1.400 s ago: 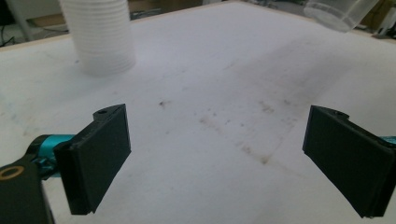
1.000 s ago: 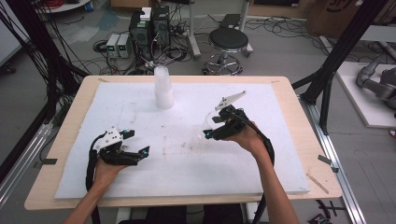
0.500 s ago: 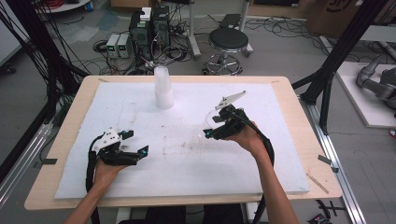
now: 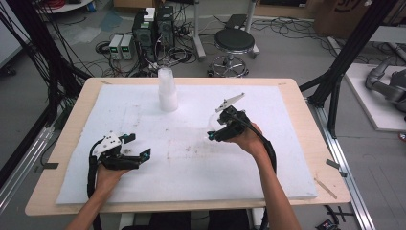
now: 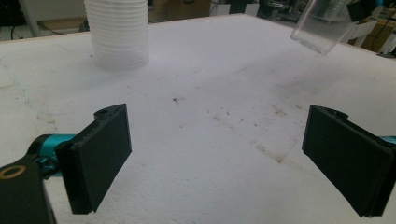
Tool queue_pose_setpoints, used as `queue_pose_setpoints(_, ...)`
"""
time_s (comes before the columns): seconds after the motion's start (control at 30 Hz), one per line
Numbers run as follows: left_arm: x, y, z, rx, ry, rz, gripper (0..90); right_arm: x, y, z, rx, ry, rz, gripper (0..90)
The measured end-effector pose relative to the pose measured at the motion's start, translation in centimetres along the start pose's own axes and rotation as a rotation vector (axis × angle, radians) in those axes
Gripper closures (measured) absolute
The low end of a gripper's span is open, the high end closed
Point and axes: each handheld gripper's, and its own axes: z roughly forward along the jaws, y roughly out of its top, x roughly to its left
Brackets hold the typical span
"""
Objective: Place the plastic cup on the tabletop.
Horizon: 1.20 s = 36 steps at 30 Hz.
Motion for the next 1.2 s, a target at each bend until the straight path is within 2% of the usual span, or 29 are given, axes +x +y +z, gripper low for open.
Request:
queue_pose_setpoints(0.1, 0.0, 0.0, 0.0, 0.000, -0.001, 0.001, 8.0, -0.2, 0.2, 1.0, 0.040, -0.026, -0.005, 33.8)
queue_pose_setpoints(0.27, 0.0, 0.0, 0.0, 0.003, -0.001, 0.006, 8.0, -0.2, 0.5, 2.4, 0.089, -0.043, -0.010, 33.8)
queue_pose_setpoints(0.4, 0.0, 0.0, 0.1, 0.011, 0.009, -0.003, 8.1, -0.3, 0.8, 3.4, 0.106, -0.051, -0.013, 33.8)
queue_pose_setpoints(0.47, 0.0, 0.0, 0.1, 0.010, 0.010, -0.006, 8.2, -0.4, 0.9, 4.4, 0.131, -0.070, -0.020, 33.8)
queue_pose_setpoints(0.57, 0.0, 0.0, 0.1, 0.011, 0.011, 0.002, 8.2, -0.3, 1.0, 5.6, 0.159, -0.071, -0.035, 33.6)
queue_pose_setpoints(0.7, 0.0, 0.0, 0.1, 0.014, 0.013, 0.002, 8.2, -0.3, 1.2, 6.3, 0.128, -0.074, -0.031, 33.8)
queue_pose_setpoints(0.87, -0.1, 0.0, 0.1, 0.017, 0.017, 0.004, 8.2, -0.4, 1.1, 6.4, 0.120, -0.075, -0.012, 33.5)
queue_pose_setpoints(0.93, -0.1, 0.0, 0.2, 0.017, 0.029, -0.001, 8.2, -0.4, 1.1, 6.5, 0.116, -0.071, -0.006, 29.5)
queue_pose_setpoints(1.0, -0.1, 0.0, 0.2, 0.017, 0.026, -0.002, 8.2, -0.5, 1.0, 6.8, 0.113, -0.050, 0.002, 19.9)
queue_pose_setpoints(1.03, -0.1, 0.0, 0.2, 0.018, 0.024, 0.000, 8.2, -0.5, 0.9, 6.9, 0.114, -0.065, 0.003, 18.0)
queue_pose_setpoints(1.13, -0.1, 0.0, 0.2, 0.020, 0.019, 0.008, 8.2, -0.6, 0.7, 7.0, 0.079, -0.058, 0.022, 17.9)
queue_pose_setpoints(1.2, -0.1, 0.0, 0.2, 0.020, 0.019, 0.008, 8.2, -0.7, 0.4, 7.1, 0.091, -0.058, 0.022, 17.9)
